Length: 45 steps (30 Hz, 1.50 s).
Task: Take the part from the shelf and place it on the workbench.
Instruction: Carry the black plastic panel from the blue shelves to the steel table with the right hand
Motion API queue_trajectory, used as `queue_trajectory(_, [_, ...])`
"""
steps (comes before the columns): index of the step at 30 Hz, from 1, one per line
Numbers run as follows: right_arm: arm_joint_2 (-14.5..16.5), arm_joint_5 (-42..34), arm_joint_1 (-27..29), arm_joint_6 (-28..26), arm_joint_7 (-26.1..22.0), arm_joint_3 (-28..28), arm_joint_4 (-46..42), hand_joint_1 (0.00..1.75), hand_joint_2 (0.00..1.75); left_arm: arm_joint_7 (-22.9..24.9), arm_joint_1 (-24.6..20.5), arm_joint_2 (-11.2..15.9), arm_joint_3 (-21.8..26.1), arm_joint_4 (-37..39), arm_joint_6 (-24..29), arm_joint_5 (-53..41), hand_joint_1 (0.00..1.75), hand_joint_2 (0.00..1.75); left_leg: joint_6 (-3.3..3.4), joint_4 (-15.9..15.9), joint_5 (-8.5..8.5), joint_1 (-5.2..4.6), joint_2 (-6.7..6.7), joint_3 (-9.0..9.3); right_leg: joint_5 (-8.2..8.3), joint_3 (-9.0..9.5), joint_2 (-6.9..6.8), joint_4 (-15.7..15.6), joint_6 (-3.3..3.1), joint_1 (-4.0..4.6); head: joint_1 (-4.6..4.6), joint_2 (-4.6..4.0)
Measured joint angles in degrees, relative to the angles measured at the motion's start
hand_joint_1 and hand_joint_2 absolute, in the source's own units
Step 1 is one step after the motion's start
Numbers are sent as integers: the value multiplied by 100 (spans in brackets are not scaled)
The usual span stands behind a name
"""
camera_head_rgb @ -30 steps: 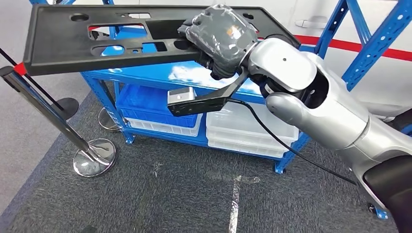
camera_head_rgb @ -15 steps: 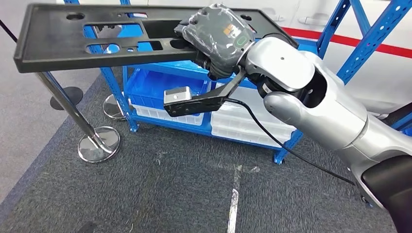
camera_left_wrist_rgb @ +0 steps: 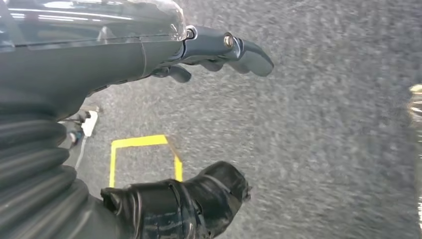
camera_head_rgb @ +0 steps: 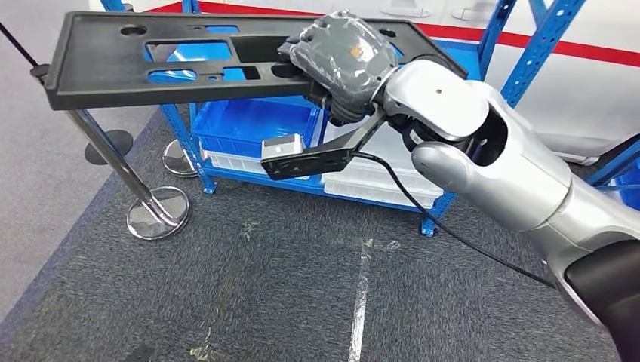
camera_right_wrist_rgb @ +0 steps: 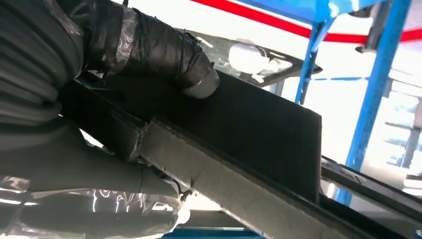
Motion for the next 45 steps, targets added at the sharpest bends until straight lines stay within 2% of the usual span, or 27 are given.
queue_trajectory(2, [3,-1,-1,1,-1,2,5,175,175,1,-3,1,-2,0,-2,-1,0,175,-46,759,-466,9,2,-185,112,-149,0,8,-26,-2,-16,0])
queue_trajectory(3, [3,-1,0,1,0,3,10,175,175,1,-5,1,-3,0,-3,-2,0,175,-68,1026,-525,13,3,-211,164,-226,0,18,-17,-3,-15,0])
queue_trajectory(4, [3,-1,2,1,-1,4,15,175,175,1,-7,0,-4,0,-4,-2,0,175,-89,1118,-458,22,4,-152,210,-305,1,34,-2,-8,-17,0])
queue_trajectory(6, [3,-1,2,-1,-1,6,23,175,175,2,-20,1,-4,0,-9,-3,0,175,-137,685,-170,56,7,258,276,-456,-2,99,43,-31,-19,0])
queue_trajectory(8, [5,-3,-7,-6,-1,8,28,175,175,13,-45,1,-10,0,-29,-7,0,175,-164,-15,-143,53,-9,750,324,-591,-8,180,107,-27,-31,1])
queue_trajectory(10, [9,-15,-9,-13,-1,11,40,175,175,34,-58,3,-16,0,-49,-8,0,175,-115,-314,-255,23,-35,914,394,-662,-11,216,168,-4,-38,1])
queue_trajectory(12, [11,-30,0,-15,0,27,60,175,175,55,-53,0,-17,1,-59,-7,0,175,-17,-332,-214,32,-30,858,432,-697,-2,223,225,1,-32,1])
queue_trajectory(14, [9,-36,5,-14,-1,44,83,175,175,69,-52,-6,-20,1,-65,-8,0,175,99,-338,-132,46,-6,784,171,-800,10,457,269,-2,-16,0])
queue_trajectory(16, [9,-40,4,-15,-2,49,97,175,175,76,-61,-5,-22,0,-66,-9,0,175,193,-337,-51,27,5,693,-346,-994,16,1115,286,-6,-4,0])
queue_trajectory(18, [10,-48,8,-16,-5,71,107,175,175,82,-71,-5,-27,0,-66,-12,0,175,234,-326,23,-12,4,594,-654,-1121,19,1779,270,1,-3,0])
queue_trajectory(19, [11,-50,14,-16,-8,85,115,175,175,86,-74,-5,-30,0,-66,-14,0,175,245,-317,58,-36,-1,543,-641,-1074,19,1883,242,15,-3,0])
queue_trajectory(20, [11,-51,19,-17,-11,98,125,175,175,90,-74,-5,-34,0,-66,-15,0,175,252,-309,93,-63,-8,495,-530,-926,20,1769,194,38,-2,0])
queue_trajectory(21, [11,-51,21,-19,-13,103,133,175,175,93,-76,-5,-39,0,-67,-15,0,175,256,-304,128,-88,-15,454,-376,-686,25,1457,121,74,-3,0])
queue_trajectory(22, [15,-51,16,-23,-14,104,139,175,175,96,-77,-15,-47,1,-69,-15,0,175,257,-305,163,-99,-18,416,-290,-413,32,1046,9,114,-8,0])
queue_trajectory(24, [41,-51,-3,-40,-16,104,145,175,175,99,-87,-33,-67,2,-79,-17,0,175,228,-326,246,-91,-14,366,-224,-20,43,363,-134,186,-18,1])
queue_trajectory(25, [53,-51,-14,-50,-17,104,151,175,175,103,-92,-40,-78,2,-84,-19,0,175,199,-352,296,-63,-10,350,-225,46,46,205,-162,211,-12,1])
queue_trajectory(27, [62,-51,-21,-62,-17,105,166,175,175,111,-94,-39,-92,2,-88,-22,0,175,132,-421,386,-30,-17,328,-85,53,35,64,-140,208,18,1])
queue_trajectory(28, [67,-51,-22,-66,-18,108,173,175,175,114,-90,-44,-96,2,-92,-24,0,175,101,-421,348,-37,-24,296,3,52,22,-25,-139,189,25,1])
queue_trajectory(30, [85,-51,-26,-73,-19,123,184,175,175,115,-93,-44,-99,2,-98,-25,0,175,38,-140,-8,-52,-27,172,174,13,-8,-185,-127,125,22,0])
queue_trajectory(32, [99,-51,-30,-78,-19,150,194,175,175,118,-105,-28,-103,2,-97,-26,0,175,-29,535,-506,-40,-14,11,281,-120,-16,-170,-98,98,11,0])
queue_trajectory(33, [101,-51,-25,-79,-19,165,201,175,175,120,-107,-20,-105,2,-96,-26,0,175,-61,862,-630,-29,-11,-37,317,-203,-20,-133,-74,77,9,0])
queue_trajectory(34, [101,-51,-18,-78,-19,179,209,175,175,121,-107,-16,-108,2,-95,-26,0,175,-92,1057,-626,-13,-8,-23,346,-296,-23,-84,-51,50,9,0])
queue_trajectory(36, [102,-50,-7,-79,-18,196,225,175,175,89,-110,-15,-111,2,-99,-14,0,175,-157,905,-337,34,-3,244,394,-492,-28,37,8,-7,8,0])
queue_trajectory(38, [107,-44,-10,-82,-18,198,232,175,175,20,-130,-12,-114,2,-120,14,0,175,-219,245,-244,66,-4,714,440,-674,-27,172,82,-33,-1,0])
queue_trajectory(40, [113,-34,-16,-83,-19,198,237,175,175,-26,-150,-4,-116,2,-150,38,0,175,-159,-200,-390,54,-18,978,501,-780,-19,253,160,-18,-5,1])
queue_trajectory(43, [113,-26,-18,-82,-24,198,251,175,175,-24,-153,-7,-123,2,-178,56,0,175,53,-262,-341,36,-12,928,573,-837,-7,263,262,-17,12,0])
queue_trajectory(45, [113,-16,-18,-81,-32,198,267,175,175,-2,-156,-10,-136,2,-180,58,0,175,166,-278,-234,39,6,846,285,-973,4,577,304,-26,29,0])
